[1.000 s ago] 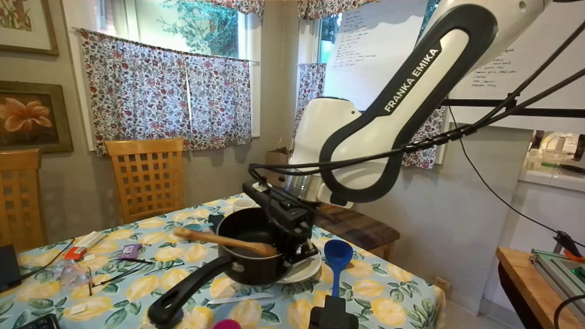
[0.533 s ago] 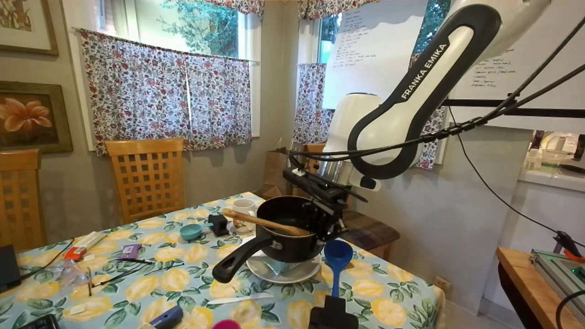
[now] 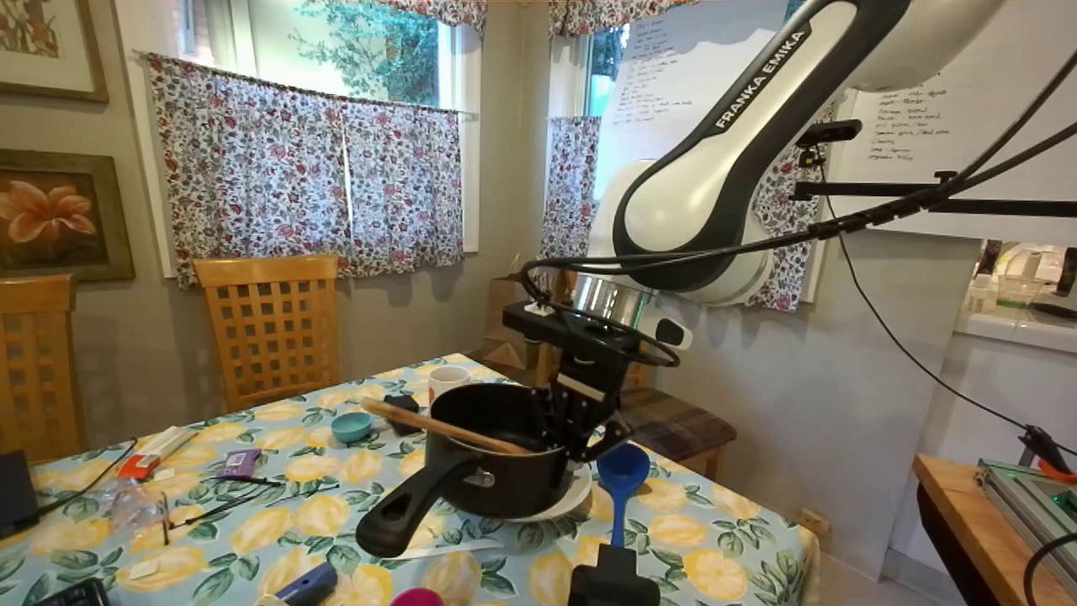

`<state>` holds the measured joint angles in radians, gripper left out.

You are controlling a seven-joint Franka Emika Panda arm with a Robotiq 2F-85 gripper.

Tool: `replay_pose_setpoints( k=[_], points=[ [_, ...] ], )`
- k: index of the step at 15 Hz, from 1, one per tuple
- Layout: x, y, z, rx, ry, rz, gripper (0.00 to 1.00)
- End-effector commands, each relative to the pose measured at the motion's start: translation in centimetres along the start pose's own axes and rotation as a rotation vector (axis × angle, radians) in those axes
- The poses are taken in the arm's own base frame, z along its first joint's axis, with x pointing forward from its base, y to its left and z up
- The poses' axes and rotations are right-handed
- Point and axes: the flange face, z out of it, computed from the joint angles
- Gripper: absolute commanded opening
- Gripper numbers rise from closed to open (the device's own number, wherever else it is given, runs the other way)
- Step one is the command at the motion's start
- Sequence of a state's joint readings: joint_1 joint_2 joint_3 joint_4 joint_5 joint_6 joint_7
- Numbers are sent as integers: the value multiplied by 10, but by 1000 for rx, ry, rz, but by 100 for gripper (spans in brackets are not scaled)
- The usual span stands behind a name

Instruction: Put the black pot on the ceramic plate on the right

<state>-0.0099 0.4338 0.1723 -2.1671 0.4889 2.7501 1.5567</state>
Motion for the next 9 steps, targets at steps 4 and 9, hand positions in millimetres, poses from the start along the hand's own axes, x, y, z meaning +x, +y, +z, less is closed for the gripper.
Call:
replay_pose_setpoints(
  k=[4, 9],
  points=[
    [-9, -22, 4, -37, -29, 1, 2],
    [11, -40, 8, 14, 6, 95, 2]
  ],
)
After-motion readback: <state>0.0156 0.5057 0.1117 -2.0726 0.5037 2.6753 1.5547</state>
